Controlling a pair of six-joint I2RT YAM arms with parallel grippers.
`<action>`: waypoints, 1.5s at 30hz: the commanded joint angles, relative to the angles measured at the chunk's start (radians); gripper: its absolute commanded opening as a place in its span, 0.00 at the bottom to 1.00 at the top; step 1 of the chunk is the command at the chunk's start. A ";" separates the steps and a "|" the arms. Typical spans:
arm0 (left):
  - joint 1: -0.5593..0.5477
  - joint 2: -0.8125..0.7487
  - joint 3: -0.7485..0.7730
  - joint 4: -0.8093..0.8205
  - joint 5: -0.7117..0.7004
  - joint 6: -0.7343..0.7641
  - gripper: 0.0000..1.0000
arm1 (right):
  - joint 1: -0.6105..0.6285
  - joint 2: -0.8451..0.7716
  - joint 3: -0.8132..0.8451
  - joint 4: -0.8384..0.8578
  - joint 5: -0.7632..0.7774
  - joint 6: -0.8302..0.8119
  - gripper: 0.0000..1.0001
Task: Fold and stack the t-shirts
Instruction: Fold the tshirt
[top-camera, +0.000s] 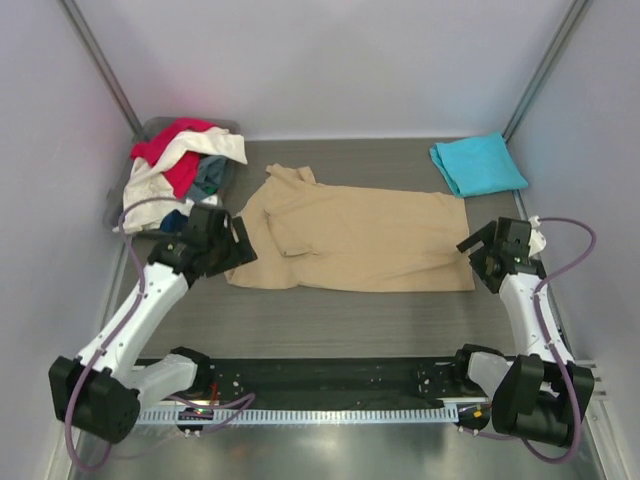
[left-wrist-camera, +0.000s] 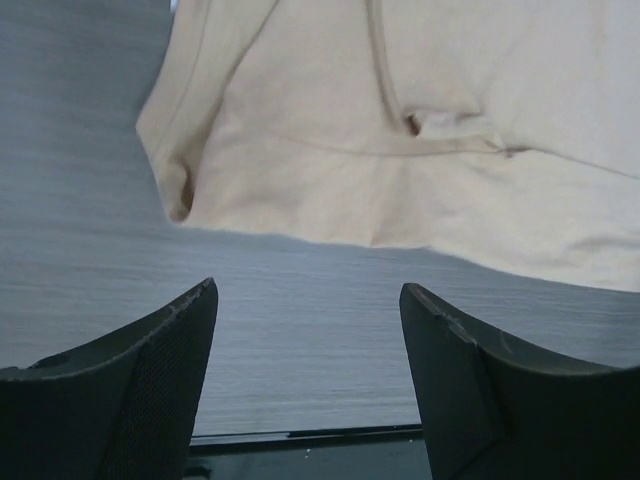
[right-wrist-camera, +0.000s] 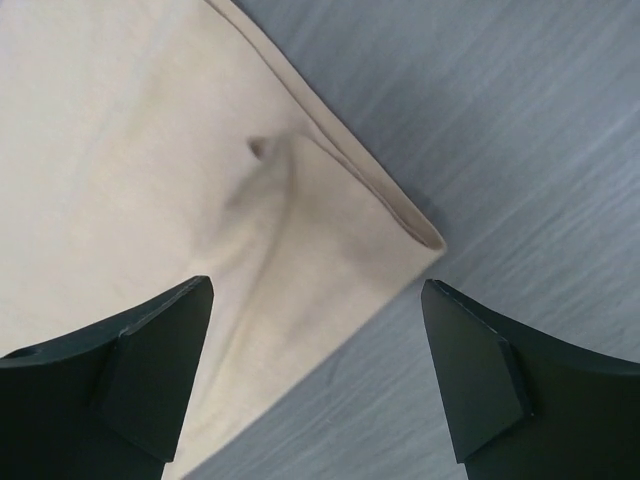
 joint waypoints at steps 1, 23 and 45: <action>0.012 -0.086 -0.212 0.205 0.003 -0.178 0.75 | -0.006 -0.017 -0.072 -0.032 -0.027 -0.005 0.91; 0.035 0.090 -0.424 0.492 -0.052 -0.253 0.54 | -0.007 0.221 -0.138 0.187 -0.007 -0.042 0.19; 0.036 -0.207 -0.442 0.406 0.020 -0.216 0.74 | -0.027 0.121 -0.003 0.060 -0.024 -0.034 0.01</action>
